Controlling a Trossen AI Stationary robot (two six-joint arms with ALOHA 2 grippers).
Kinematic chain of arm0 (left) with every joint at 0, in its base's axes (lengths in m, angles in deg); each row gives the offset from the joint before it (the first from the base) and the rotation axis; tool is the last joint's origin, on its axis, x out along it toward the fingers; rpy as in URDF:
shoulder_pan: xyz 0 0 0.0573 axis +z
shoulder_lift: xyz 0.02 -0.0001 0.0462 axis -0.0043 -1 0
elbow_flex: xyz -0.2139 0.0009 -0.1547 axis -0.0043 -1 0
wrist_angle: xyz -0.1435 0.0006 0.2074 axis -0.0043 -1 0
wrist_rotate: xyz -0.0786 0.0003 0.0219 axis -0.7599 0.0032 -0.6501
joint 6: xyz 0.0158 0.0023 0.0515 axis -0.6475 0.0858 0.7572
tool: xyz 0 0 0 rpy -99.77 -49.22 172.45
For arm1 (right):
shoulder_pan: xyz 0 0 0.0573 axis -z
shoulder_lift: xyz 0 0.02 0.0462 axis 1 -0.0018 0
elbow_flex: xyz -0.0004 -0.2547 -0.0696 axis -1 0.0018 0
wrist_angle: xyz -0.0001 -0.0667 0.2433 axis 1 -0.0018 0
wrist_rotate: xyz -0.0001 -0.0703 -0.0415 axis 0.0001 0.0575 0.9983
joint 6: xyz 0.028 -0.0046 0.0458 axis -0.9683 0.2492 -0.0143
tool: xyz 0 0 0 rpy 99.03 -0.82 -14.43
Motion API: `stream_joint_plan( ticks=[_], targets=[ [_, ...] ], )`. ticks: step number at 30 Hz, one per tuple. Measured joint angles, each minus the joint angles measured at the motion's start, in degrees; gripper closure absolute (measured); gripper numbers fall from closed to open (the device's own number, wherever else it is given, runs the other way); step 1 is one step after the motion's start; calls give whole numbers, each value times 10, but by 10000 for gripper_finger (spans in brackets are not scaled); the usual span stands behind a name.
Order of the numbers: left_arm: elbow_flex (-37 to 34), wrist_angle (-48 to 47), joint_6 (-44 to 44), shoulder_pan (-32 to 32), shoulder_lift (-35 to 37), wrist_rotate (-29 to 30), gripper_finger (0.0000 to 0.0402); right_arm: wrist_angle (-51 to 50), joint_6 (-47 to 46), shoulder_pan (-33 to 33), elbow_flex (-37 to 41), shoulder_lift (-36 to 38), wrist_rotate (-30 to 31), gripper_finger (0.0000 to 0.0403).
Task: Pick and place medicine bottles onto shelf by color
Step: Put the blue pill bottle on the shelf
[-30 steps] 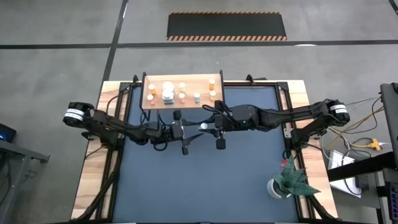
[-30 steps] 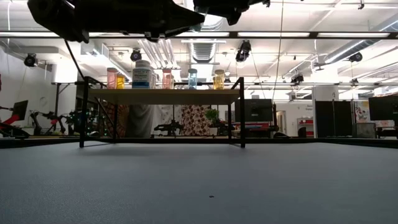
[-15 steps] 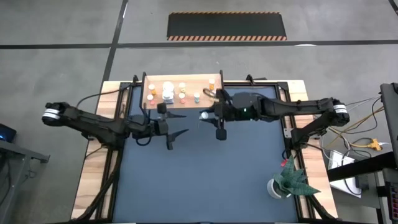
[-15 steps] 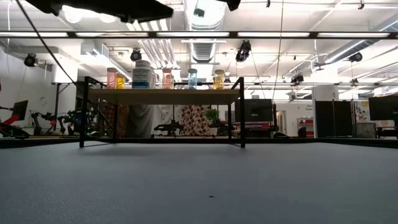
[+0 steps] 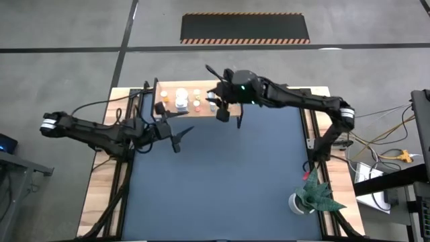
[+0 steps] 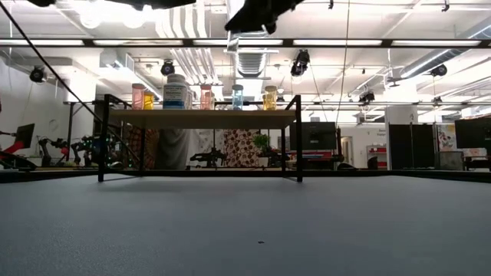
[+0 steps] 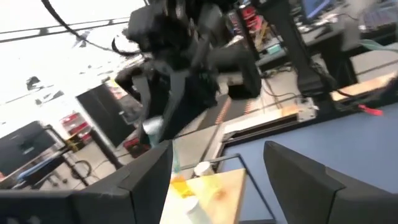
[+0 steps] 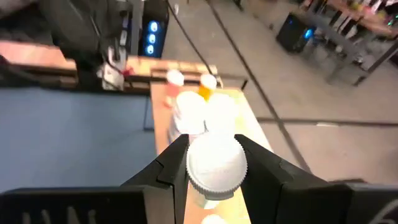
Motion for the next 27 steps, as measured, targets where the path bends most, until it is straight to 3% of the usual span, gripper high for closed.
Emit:
stream_joint_plan(
  ticks=[10, 18, 27],
  targets=[
    [-1, -16, 0, 0, 12, 9, 166, -79, 18, 98, -104, -97, -102, 298],
    [-1, -16, 3, 0, 13, 9, 166, -73, -1, 144, -113, -143, -107, 298],
    [-1, -16, 15, 0, 12, 10, 166, -80, -12, 151, -111, -162, -123, 296]
  ],
)
